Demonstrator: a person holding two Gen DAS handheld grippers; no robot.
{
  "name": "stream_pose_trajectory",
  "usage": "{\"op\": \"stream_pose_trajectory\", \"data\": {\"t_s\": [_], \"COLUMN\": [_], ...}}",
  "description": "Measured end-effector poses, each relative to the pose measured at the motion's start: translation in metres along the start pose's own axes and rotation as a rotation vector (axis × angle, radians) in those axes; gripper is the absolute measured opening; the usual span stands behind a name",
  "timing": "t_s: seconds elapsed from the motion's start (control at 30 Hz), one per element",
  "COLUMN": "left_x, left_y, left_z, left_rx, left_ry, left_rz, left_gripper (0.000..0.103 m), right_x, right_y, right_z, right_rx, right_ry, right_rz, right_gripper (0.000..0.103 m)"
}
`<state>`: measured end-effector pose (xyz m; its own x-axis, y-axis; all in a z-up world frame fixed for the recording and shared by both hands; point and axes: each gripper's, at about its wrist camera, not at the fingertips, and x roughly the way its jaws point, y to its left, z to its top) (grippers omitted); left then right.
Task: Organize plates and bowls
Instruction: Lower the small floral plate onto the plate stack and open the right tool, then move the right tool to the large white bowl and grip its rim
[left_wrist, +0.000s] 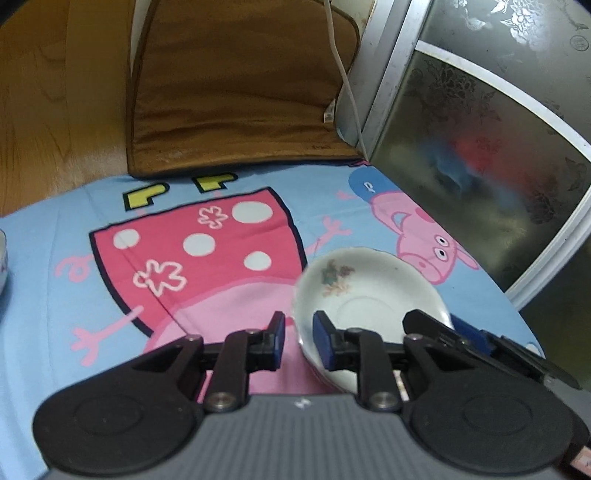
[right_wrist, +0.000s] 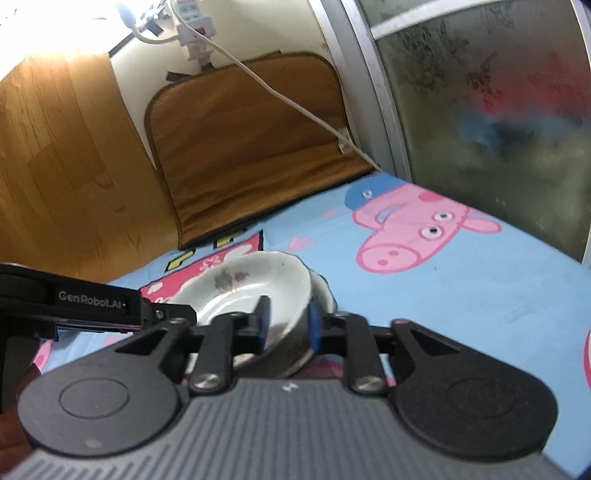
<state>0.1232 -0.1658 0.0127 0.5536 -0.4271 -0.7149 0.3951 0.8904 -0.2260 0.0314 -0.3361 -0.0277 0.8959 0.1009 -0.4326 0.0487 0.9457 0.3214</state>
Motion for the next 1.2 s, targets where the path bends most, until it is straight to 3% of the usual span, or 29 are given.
{"op": "stream_pose_trajectory", "data": {"t_s": [0.17, 0.33, 0.4, 0.57, 0.63, 0.77, 0.93, 1.2], "left_x": [-0.011, -0.032, -0.041, -0.065, -0.076, -0.094, -0.111, -0.137], "left_y": [0.007, 0.023, 0.033, 0.071, 0.088, 0.12, 0.155, 0.187], "left_z": [0.001, -0.007, -0.015, -0.037, -0.047, -0.064, -0.082, -0.106], "left_rx": [-0.017, -0.049, -0.063, -0.137, -0.172, -0.224, -0.284, -0.329], "left_ry": [-0.028, -0.06, -0.07, -0.076, -0.089, -0.121, -0.148, -0.188], "left_rz": [0.007, 0.017, 0.035, 0.076, 0.103, 0.183, 0.253, 0.289], "left_gripper": [0.019, 0.019, 0.02, 0.02, 0.02, 0.02, 0.02, 0.02], "right_x": [-0.006, -0.01, -0.009, -0.009, -0.013, -0.02, -0.006, 0.012], "right_y": [0.01, 0.01, 0.017, 0.045, 0.046, 0.051, 0.08, 0.141], "right_z": [-0.001, 0.0, -0.001, -0.004, 0.001, 0.012, 0.009, -0.006], "right_rx": [-0.065, -0.055, -0.097, -0.303, -0.292, -0.187, -0.134, -0.133], "right_ry": [-0.056, -0.061, -0.06, -0.088, -0.128, -0.107, 0.023, 0.188], "right_rz": [-0.057, -0.076, -0.085, -0.146, -0.169, -0.065, 0.098, 0.274], "right_gripper": [0.048, 0.051, 0.062, 0.064, 0.064, 0.064, 0.061, 0.045]}}
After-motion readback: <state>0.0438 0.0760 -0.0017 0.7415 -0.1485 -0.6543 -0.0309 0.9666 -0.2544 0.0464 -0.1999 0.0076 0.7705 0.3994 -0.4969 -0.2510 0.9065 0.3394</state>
